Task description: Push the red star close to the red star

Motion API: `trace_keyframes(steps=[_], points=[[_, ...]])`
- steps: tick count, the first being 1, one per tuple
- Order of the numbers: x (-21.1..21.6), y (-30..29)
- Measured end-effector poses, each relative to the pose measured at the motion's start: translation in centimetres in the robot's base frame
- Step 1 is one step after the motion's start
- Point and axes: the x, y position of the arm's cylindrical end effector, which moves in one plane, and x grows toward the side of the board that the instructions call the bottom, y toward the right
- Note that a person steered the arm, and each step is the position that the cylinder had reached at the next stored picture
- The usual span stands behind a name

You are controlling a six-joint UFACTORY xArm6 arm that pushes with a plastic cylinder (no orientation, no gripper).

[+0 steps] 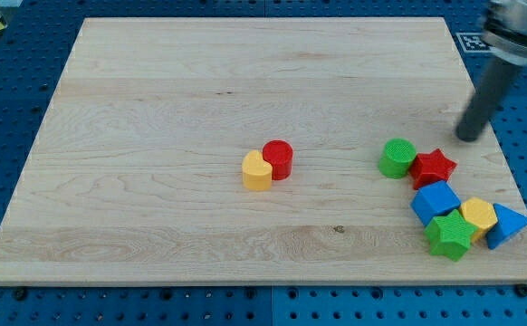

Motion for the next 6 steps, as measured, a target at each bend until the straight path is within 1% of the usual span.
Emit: trace_keyframes(steps=[1, 2, 4, 6], points=[[4.6, 1.3], [4.6, 1.3], [4.6, -5.5], [4.6, -6.6]])
